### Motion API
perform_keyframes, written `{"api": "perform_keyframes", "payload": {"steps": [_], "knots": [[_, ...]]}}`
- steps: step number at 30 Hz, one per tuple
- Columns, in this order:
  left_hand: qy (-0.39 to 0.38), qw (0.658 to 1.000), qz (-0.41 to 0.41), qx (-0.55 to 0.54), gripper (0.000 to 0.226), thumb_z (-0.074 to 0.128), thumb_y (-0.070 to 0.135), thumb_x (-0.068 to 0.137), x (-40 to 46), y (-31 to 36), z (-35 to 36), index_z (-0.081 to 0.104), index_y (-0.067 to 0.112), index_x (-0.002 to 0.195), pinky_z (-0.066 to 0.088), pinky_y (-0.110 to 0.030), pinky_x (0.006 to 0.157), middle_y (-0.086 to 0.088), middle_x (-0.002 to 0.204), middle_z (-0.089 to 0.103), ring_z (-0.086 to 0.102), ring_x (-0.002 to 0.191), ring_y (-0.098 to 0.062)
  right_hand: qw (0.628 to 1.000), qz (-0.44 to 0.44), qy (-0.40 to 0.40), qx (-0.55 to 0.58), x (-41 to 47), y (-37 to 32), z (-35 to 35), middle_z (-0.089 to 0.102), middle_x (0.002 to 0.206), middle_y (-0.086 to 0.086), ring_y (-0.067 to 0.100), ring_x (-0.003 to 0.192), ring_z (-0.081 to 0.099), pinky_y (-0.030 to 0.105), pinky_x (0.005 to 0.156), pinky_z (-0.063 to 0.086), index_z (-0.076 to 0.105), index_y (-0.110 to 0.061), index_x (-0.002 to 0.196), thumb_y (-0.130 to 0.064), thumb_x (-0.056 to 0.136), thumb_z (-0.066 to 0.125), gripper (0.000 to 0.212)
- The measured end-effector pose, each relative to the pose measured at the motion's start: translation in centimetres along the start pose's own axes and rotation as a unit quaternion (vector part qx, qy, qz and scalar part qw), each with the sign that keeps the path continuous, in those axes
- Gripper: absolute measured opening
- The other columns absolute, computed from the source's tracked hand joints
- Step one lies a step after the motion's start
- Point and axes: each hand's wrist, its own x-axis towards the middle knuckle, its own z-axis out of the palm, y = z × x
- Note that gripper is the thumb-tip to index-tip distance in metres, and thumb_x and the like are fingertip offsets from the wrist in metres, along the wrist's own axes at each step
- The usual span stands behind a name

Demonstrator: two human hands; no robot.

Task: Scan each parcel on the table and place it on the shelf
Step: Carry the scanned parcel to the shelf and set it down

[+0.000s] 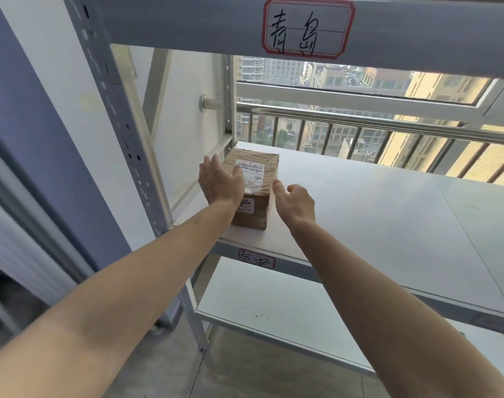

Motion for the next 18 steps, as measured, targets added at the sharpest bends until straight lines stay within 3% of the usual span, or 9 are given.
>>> {"api": "perform_keyframes", "payload": {"steps": [7,18], "knots": [[-0.016,0.995,0.06,-0.077,0.055,0.05,0.026,0.101,-2.5,3.4,2.7,0.034,0.01,0.151,0.016,-0.04,0.123,-0.007,0.16,0.029,0.02,0.149,-0.023,0.998,0.021,0.057,0.01,-0.8,1.9,-3.4,0.056,0.139,0.011,0.03,0.128,0.051,0.041,0.103,0.039,0.05,-0.008,0.139,-0.053,0.1,0.042,0.06],[-0.133,0.974,0.105,-0.153,0.048,0.047,0.025,0.103,-10.8,9.6,9.3,0.039,0.011,0.148,0.024,-0.034,0.12,-0.005,0.155,0.039,0.033,0.144,-0.021,0.979,0.072,0.185,0.039,-3.6,7.7,-12.8,0.059,0.136,0.007,0.028,0.126,0.053,0.04,0.103,0.042,0.055,-0.01,0.134,-0.051,0.099,0.044,0.055]]}}
